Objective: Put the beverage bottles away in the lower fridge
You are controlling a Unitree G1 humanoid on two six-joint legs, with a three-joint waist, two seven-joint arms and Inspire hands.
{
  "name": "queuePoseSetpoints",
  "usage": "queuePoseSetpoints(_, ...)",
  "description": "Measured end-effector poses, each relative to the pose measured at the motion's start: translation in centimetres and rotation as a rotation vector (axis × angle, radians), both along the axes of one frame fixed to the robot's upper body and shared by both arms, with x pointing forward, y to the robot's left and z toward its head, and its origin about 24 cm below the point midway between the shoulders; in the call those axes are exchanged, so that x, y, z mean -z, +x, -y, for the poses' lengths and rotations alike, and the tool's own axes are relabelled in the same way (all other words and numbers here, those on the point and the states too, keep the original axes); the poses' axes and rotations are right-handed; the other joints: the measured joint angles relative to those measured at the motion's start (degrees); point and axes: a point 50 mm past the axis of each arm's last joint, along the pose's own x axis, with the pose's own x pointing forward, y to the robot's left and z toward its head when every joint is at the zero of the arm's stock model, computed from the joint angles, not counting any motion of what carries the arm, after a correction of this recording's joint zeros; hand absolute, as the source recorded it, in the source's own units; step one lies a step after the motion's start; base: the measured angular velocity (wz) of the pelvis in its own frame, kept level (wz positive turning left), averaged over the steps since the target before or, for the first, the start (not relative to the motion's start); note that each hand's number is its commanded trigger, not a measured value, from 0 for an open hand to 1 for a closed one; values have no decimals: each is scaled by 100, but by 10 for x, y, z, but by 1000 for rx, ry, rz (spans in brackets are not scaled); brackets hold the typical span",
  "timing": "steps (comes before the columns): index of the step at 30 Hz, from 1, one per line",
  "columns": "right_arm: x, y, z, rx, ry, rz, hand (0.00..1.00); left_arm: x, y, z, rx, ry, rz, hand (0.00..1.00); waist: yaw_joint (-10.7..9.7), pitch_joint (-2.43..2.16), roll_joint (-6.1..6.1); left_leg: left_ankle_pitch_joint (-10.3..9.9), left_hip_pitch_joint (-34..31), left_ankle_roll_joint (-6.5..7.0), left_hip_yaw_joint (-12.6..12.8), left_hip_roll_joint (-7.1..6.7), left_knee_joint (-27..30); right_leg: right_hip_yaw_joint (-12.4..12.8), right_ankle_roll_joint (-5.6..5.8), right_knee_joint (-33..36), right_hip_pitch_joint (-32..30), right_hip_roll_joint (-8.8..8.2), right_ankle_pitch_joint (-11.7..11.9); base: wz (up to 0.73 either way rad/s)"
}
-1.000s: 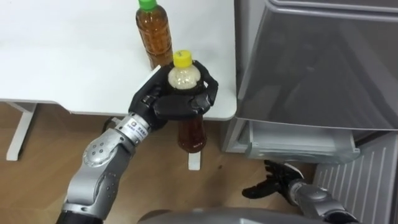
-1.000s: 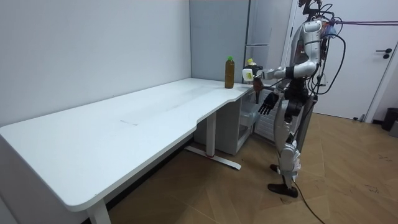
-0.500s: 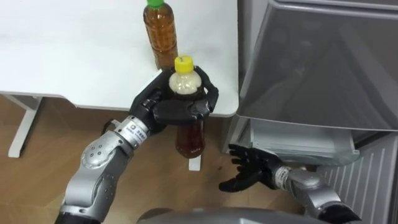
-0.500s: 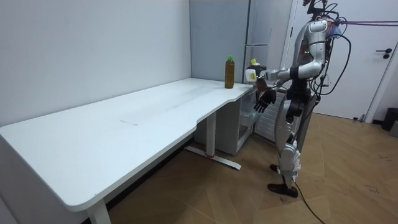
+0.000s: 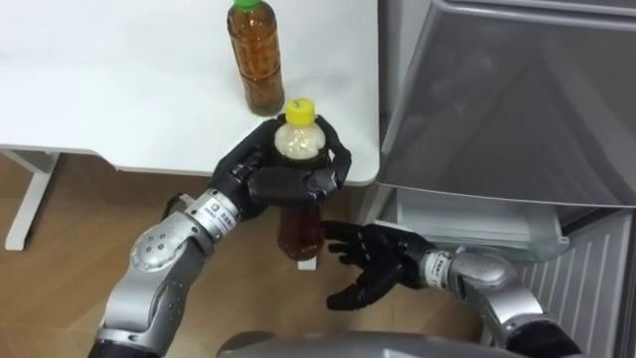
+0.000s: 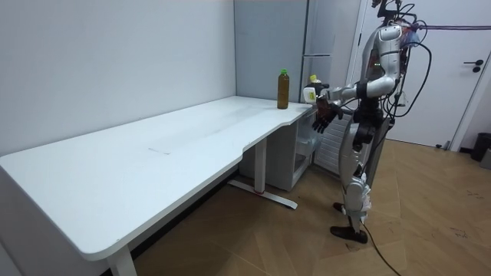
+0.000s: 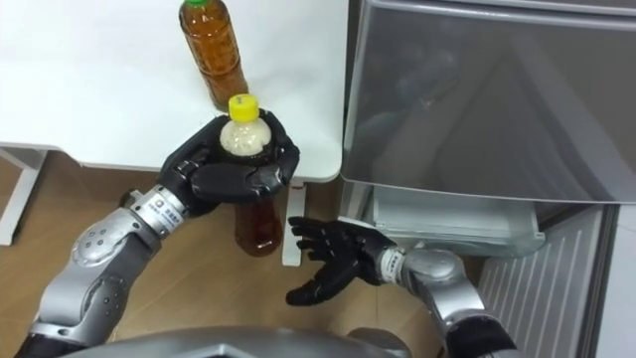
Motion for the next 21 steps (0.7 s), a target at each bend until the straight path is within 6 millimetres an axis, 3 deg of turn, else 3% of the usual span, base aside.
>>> queuePoseSetpoints(12,-13,0,-18,-52,222,-23,0,4,-5,13,70,17,-14,100,60,21,5,-1,-36,0,13,-3,-6,-9,1,-16,-1,-8,0,0)
queuePoseSetpoints(21,-13,-3,-19,-39,266,-48,0,7,-9,18,120,43,-24,100,80,33,-20,-1,-41,0,9,-8,-5,-8,3,-21,0,-11,0,0)
